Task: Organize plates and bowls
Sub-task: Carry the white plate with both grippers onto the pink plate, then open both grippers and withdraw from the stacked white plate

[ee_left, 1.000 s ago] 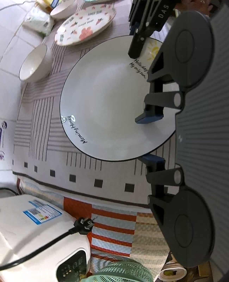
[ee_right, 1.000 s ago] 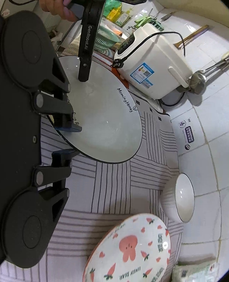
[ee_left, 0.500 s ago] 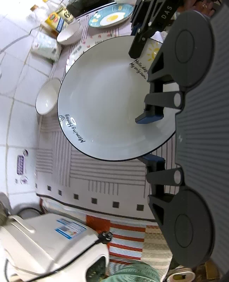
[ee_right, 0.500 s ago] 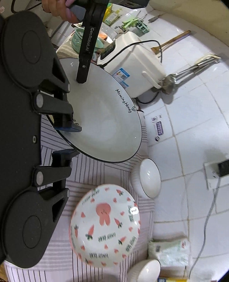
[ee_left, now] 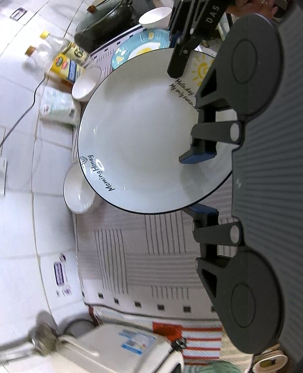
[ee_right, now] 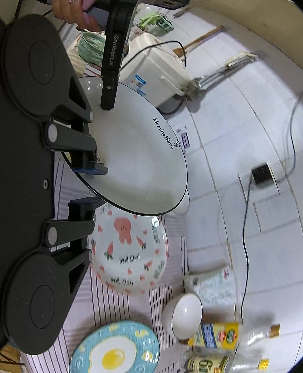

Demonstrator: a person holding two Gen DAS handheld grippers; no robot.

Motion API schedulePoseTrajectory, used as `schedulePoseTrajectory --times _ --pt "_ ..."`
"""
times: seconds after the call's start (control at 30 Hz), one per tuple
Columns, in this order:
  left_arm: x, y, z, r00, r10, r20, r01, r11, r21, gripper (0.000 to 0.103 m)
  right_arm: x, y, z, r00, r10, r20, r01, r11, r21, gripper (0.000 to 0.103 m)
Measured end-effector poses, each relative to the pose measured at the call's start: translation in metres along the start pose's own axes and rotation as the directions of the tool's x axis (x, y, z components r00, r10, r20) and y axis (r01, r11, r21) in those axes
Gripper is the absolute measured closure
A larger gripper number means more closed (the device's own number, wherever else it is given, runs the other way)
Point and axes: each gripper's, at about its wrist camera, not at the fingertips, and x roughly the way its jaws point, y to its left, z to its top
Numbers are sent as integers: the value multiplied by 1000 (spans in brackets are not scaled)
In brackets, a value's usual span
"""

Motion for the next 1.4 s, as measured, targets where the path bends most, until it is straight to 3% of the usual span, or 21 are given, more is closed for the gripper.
schedulePoseTrajectory --times 0.23,0.83,1.2,1.4 --pt "32 -27 13 998 -49 -29 49 999 6 68 -3 -37 3 999 -45 -6 45 998 39 78" --pt "132 -52 43 990 -36 -134 37 999 2 68 56 -112 -4 993 -78 -84 91 981 171 78" --pt "150 -57 55 986 -1 -164 5 1000 23 69 78 -121 0 985 -106 -138 129 976 173 78" --pt "158 -55 55 982 -20 -188 19 1000 -7 69 83 -120 3 978 -147 -145 169 974 152 78"
